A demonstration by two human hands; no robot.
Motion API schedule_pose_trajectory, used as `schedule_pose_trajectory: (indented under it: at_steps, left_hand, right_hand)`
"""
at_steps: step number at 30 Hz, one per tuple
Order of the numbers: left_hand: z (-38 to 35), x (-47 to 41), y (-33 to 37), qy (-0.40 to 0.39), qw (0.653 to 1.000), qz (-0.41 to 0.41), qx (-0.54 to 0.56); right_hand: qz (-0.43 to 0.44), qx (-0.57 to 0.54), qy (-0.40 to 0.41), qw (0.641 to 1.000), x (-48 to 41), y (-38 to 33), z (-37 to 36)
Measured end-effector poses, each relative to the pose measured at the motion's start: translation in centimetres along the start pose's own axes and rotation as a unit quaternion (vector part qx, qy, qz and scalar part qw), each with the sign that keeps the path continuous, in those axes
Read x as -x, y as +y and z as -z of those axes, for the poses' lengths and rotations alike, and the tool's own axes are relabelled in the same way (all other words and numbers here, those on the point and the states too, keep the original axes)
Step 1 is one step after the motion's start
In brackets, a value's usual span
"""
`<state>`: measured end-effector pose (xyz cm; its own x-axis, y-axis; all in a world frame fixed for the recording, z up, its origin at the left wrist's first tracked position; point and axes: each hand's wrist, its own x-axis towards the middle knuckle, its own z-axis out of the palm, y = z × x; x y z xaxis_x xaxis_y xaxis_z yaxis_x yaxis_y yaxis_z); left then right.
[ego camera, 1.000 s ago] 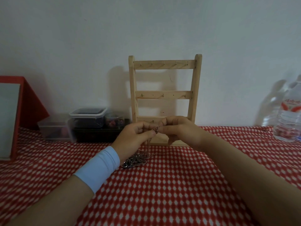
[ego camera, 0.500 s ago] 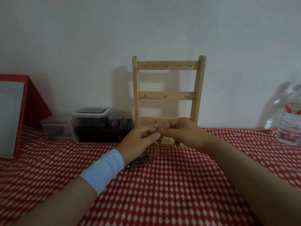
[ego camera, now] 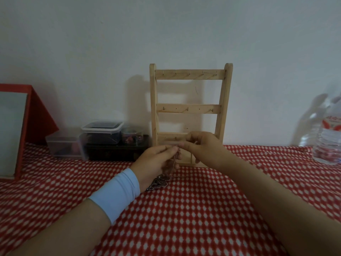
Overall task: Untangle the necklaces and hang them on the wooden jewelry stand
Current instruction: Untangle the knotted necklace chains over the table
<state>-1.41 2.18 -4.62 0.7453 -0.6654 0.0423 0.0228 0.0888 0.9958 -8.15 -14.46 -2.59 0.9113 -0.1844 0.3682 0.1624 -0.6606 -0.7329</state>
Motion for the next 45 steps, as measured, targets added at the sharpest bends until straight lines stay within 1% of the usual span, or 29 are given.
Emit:
schedule_pose_trajectory:
  at_steps: [2,3,6,8,10,13,16,18,20,23,25,27,30,32,35,37,38,39,40,43,45]
  left_hand:
    - [-0.1,0.0,-0.2,0.024,1.0,-0.002,0.018]
    - [-0.1,0.0,-0.3,0.033,0.999,-0.001,0.032]
    - [-0.1,0.1,-0.1,0.054,0.998,-0.011,0.023]
    - [-0.1,0.2,-0.1,0.061,0.997,-0.033,-0.025]
    - [-0.1,0.3,0.0,0.063,0.993,-0.062,-0.081]
    - [0.0,0.2,-0.1,0.067,0.987,-0.084,-0.12]
    - [0.2,-0.1,-0.4,0.079,0.965,-0.119,-0.219]
    - [0.1,0.0,-0.4,0.084,0.958,-0.118,-0.249]
    - [0.0,-0.1,-0.4,0.092,0.962,-0.114,-0.229]
    - [-0.1,-0.1,-0.2,0.095,0.972,-0.133,-0.168]
    - [0.0,-0.1,0.0,0.083,0.971,-0.154,-0.162]
    - [0.3,-0.2,0.2,0.08,0.964,-0.176,-0.18]
    - [0.9,-0.2,0.2,0.074,0.946,-0.2,-0.245]
    - [0.9,-0.3,0.1,0.076,0.926,-0.22,-0.298]
    - [0.7,-0.2,0.0,0.095,0.888,-0.24,-0.379]
    - [0.6,-0.2,-0.1,0.095,0.852,-0.243,-0.453]
    - [0.5,-0.3,-0.3,0.094,0.843,-0.237,-0.473]
    - [0.4,-0.4,-0.3,0.09,0.85,-0.221,-0.47]
    - [0.3,-0.4,-0.3,0.083,0.871,-0.193,-0.444]
    - [0.0,-0.4,-0.2,0.054,0.95,-0.081,-0.296]
    - [0.0,-0.3,-0.3,0.043,0.977,-0.04,-0.203]
  right_hand:
    - [0.01,0.0,0.048,0.999,-0.1,-0.2,0.1]
    - [0.007,-0.011,0.054,0.998,-0.1,-0.3,0.3]
    - [-0.007,-0.05,0.006,0.999,0.5,-1.0,0.6]
    - [0.003,-0.048,-0.028,0.998,0.9,-1.2,0.4]
    - [0.006,-0.051,-0.029,0.998,0.8,-1.1,0.2]
    - [-0.026,-0.067,-0.031,0.997,0.6,-0.8,0.2]
    - [-0.062,-0.098,-0.071,0.991,0.4,-0.6,0.3]
    - [-0.074,-0.112,-0.1,0.986,0.4,-0.5,0.2]
    - [-0.078,-0.104,-0.123,0.984,0.4,-0.4,0.0]
    - [-0.057,-0.089,-0.14,0.984,0.5,-0.5,0.1]
    - [-0.053,-0.086,-0.136,0.986,0.5,-0.5,0.1]
    - [-0.046,-0.063,-0.123,0.989,0.2,-0.1,0.1]
    - [-0.033,-0.029,-0.122,0.992,0.0,0.2,0.2]
    - [-0.032,-0.013,-0.123,0.992,0.2,0.1,0.1]
    - [-0.032,0.049,-0.144,0.988,0.3,0.1,-0.2]
    - [-0.029,0.067,-0.164,0.984,0.4,0.2,-0.4]
    - [-0.029,0.069,-0.165,0.983,0.4,0.2,-0.5]
    - [-0.03,0.069,-0.163,0.984,0.3,0.2,-0.4]
    - [-0.032,0.069,-0.16,0.984,0.4,0.0,-0.2]
    - [-0.036,0.04,-0.157,0.986,0.5,-0.1,0.5]
    - [-0.033,0.016,-0.149,0.988,0.5,-0.1,0.7]
